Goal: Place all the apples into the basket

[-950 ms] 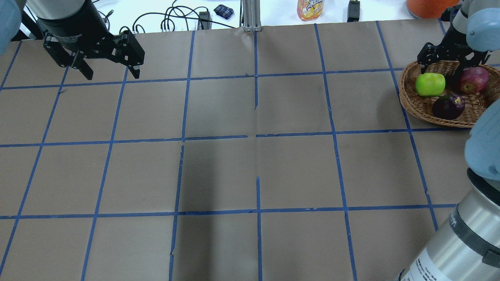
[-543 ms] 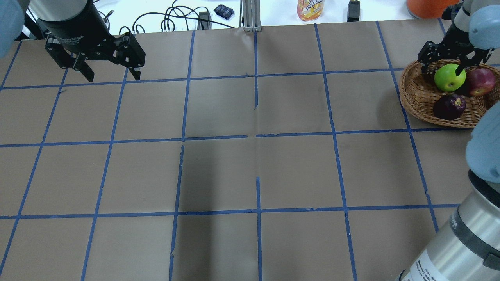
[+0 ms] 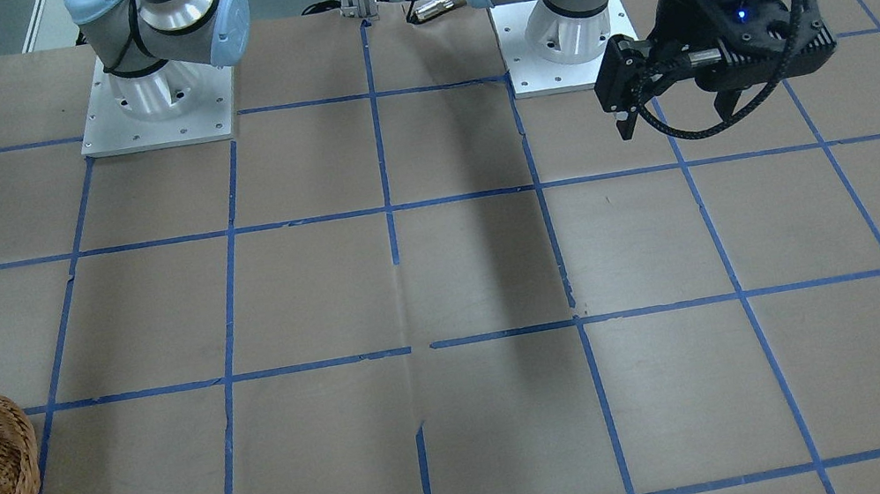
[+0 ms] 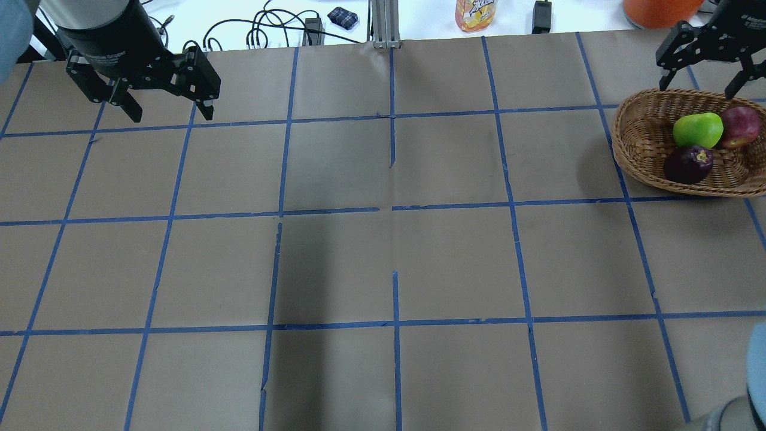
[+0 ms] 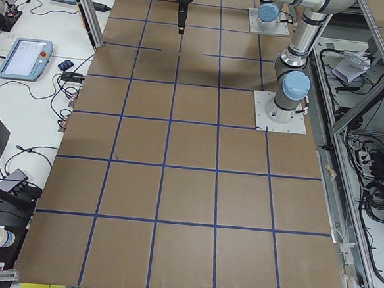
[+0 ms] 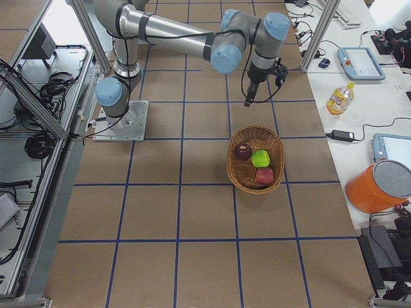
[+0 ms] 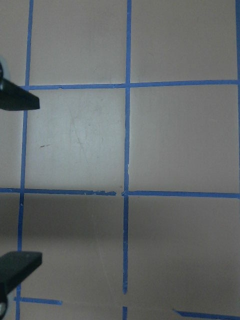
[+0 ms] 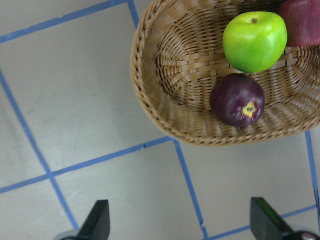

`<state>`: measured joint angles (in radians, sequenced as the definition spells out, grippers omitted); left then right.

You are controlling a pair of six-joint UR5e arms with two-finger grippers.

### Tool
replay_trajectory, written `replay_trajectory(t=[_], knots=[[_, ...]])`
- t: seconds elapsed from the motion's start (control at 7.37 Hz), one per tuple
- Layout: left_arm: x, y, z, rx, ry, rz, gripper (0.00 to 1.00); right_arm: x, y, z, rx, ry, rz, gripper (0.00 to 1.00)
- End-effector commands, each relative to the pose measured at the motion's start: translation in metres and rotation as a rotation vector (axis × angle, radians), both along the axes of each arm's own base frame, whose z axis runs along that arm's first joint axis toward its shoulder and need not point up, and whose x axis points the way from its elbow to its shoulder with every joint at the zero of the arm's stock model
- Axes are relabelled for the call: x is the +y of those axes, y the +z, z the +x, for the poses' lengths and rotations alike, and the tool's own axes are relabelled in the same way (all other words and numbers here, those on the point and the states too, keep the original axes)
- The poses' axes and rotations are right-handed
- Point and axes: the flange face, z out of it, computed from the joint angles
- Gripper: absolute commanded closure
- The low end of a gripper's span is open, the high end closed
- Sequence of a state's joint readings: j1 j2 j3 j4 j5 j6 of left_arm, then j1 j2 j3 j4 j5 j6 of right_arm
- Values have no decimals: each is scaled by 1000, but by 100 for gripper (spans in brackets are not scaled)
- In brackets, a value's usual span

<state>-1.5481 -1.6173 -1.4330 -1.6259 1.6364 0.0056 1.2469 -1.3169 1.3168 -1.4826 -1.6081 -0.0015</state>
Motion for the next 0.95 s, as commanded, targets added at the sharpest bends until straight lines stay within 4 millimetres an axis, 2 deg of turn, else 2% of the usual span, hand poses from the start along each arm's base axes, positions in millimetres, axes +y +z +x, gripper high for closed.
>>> replay_trajectory(t=[0.0,0.14,0.27,0.41,0.54,0.68,0.81], knots=[[1,1,0,0,-2,-2,0,50,60,95,-9,-40,-7,0],[2,2,0,1,-2,-4,0,74,74,144,-7,36,-10,0],[2,1,0,1,-2,-2,0,88,69,189,-7,87,11,0],[2,0,0,0,-2,1,0,99,49,216,10,47,53,0],[2,0,0,0,-2,3,0,110,31,217,5,45,90,0],[2,0,0,0,-2,3,0,124,24,212,0,43,93,0],[2,-1,0,0,-2,4,0,128,24,205,-2,106,91,0]])
